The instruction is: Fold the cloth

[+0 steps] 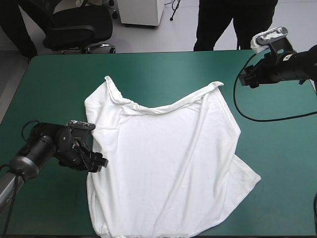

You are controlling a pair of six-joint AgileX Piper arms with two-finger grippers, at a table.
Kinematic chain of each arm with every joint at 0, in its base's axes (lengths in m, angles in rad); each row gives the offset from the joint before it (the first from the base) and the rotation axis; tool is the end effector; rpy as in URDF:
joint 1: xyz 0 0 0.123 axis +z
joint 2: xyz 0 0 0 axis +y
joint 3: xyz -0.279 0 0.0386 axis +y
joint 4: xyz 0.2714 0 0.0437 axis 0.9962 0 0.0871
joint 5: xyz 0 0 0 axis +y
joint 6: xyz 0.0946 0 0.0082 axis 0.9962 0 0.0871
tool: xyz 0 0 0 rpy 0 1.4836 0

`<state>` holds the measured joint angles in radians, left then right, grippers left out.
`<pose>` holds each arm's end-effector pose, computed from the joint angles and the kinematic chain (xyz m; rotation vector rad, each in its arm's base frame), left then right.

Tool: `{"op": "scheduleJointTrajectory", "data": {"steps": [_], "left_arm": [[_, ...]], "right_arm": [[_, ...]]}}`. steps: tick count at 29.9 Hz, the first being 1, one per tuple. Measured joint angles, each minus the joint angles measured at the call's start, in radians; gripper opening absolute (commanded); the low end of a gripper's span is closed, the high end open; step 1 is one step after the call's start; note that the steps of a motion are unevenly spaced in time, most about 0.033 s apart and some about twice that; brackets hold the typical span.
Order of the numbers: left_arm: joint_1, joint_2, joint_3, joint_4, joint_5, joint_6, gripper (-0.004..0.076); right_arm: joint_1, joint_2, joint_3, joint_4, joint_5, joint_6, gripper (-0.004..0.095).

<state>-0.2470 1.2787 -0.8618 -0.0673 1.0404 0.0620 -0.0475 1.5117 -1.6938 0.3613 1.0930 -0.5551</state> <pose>0.2327 -0.0644 0.2385 0.4121 2.9162 -0.1176 0.3451 0.0134 0.4315 -0.5370 2.2590 0.1625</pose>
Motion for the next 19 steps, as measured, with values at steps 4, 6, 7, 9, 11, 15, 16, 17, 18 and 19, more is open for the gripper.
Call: {"op": "scheduleJointTrajectory", "data": {"steps": [4, 6, 7, 9, 11, 15, 16, 17, 18, 19], "left_arm": [[0.000, 0.077, 0.025, 0.002, -0.057, -0.002, 0.0533], [0.000, 0.118, 0.026, 0.004, -0.083, -0.002, 0.0533], [0.000, 0.132, 0.026, 0.004, -0.094, -0.002, 0.0525], [0.000, 0.164, 0.026, 0.006, -0.110, -0.002, 0.0506], [0.000, 0.190, 0.026, 0.002, -0.116, -0.002, 0.0478], [0.000, 0.211, 0.026, -0.012, -0.115, 0.002, 0.0375], [0.000, 0.214, 0.027, -0.016, -0.115, 0.002, 0.0340], [0.000, 0.215, 0.028, -0.019, -0.115, 0.003, 0.0291], [0.000, 0.215, 0.030, -0.020, -0.116, 0.003, 0.0235], [0.000, 0.215, 0.032, -0.023, -0.118, 0.004, 0.0190]], "right_arm": [[0.000, 0.000, 0.001, -0.001, 0.000, 0.001, 0.0651], [0.000, 0.000, 0.001, -0.001, 0.000, 0.001, 0.0648], [0.000, 0.000, 0.001, -0.001, 0.000, 0.001, 0.0648], [0.000, 0.000, 0.001, -0.001, 0.000, 0.001, 0.0648], [0.000, 0.000, 0.001, -0.001, 0.000, 0.001, 0.0648], [0.000, 0.000, 0.001, -0.001, -0.006, 0.001, 0.0648], [0.000, 0.000, 0.001, -0.002, -0.007, 0.001, 0.0648], [0.000, 0.000, 0.001, -0.003, -0.007, 0.001, 0.0648], [0.000, 0.000, 0.001, -0.003, -0.007, 0.001, 0.0648], [0.000, 0.000, 0.001, -0.005, -0.007, 0.001, 0.0648]]}}
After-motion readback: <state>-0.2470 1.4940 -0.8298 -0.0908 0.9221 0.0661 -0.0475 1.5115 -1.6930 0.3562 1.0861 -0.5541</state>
